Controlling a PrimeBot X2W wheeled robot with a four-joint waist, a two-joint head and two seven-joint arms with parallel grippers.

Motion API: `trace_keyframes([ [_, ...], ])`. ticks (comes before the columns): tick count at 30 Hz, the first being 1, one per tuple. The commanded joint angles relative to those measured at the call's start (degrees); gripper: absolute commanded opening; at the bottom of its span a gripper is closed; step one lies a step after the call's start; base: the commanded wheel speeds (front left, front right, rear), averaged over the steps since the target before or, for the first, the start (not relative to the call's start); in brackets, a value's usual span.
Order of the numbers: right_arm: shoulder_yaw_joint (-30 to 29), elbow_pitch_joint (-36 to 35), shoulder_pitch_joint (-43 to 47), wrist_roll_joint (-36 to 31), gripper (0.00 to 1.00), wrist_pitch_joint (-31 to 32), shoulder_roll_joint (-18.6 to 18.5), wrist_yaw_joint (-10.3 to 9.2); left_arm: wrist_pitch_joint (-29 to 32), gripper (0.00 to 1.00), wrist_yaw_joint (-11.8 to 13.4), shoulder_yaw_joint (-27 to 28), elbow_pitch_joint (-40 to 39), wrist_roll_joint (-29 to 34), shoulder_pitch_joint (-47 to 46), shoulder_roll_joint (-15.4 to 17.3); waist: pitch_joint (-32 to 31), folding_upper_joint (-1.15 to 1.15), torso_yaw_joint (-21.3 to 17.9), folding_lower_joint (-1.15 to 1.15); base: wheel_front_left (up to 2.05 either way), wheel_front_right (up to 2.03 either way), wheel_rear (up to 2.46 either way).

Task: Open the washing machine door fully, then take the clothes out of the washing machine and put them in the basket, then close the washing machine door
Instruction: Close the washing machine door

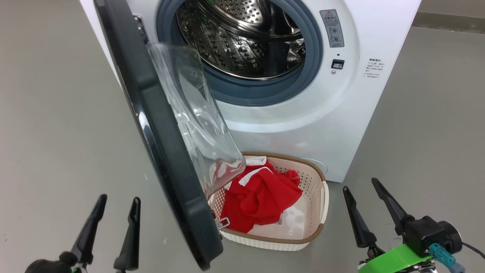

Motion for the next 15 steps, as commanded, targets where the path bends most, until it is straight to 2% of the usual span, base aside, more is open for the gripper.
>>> trace_keyframes([
  [1,1.4,-1.4,-2.0,0.1,1.00,-0.4,-0.5,0.36,-0.8,1.00,0.7,2.0,-1.8,0.8,-0.6,0.9,0.1,0.00,-0.1,0.00,0.00,0.00,0.00],
  [15,1.2,-1.6,-2.2,0.1,1.00,-0.4,-0.5,0.36,-1.0,1.00,1.0,1.3,-2.1,0.2,0.4,-0.3,0.5,0.00,-0.2,0.00,0.00,0.00,0.00],
])
